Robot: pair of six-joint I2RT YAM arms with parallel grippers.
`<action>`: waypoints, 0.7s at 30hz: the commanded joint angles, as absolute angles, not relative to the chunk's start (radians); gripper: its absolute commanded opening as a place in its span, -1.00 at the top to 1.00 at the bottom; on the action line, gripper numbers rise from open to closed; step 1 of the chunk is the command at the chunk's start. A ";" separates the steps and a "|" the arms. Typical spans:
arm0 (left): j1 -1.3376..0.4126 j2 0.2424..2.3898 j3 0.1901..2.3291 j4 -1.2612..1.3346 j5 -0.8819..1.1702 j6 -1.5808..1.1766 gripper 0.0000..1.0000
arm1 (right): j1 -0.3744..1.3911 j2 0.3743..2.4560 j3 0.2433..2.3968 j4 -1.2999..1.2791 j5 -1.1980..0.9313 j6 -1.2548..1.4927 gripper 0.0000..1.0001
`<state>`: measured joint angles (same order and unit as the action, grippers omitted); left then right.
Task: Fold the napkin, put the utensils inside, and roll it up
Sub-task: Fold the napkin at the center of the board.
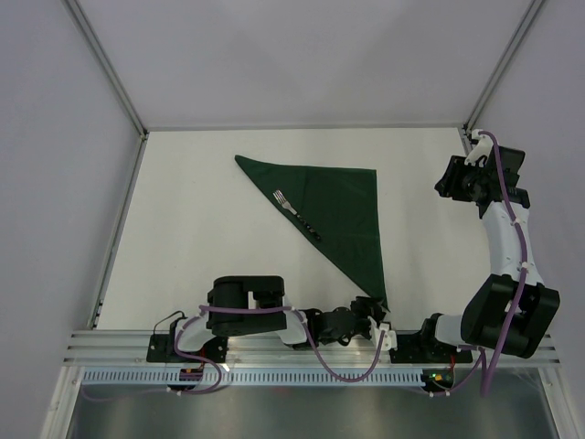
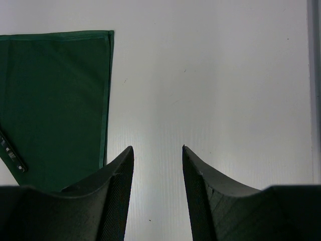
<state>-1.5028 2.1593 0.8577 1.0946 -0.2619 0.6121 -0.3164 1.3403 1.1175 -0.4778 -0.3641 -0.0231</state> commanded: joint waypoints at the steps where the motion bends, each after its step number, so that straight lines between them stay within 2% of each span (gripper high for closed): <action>1: -1.502 2.183 0.881 1.112 -0.264 0.650 0.06 | -0.313 1.327 1.117 -0.457 -0.356 -0.025 0.02; 18: -1.497 2.192 0.959 0.965 -0.224 0.600 0.57 | -0.313 1.327 1.117 -0.460 -0.357 -0.025 0.05; 21: -1.496 2.186 0.972 0.936 -0.206 0.578 0.77 | -0.313 1.325 1.115 -0.459 -0.357 -0.025 0.05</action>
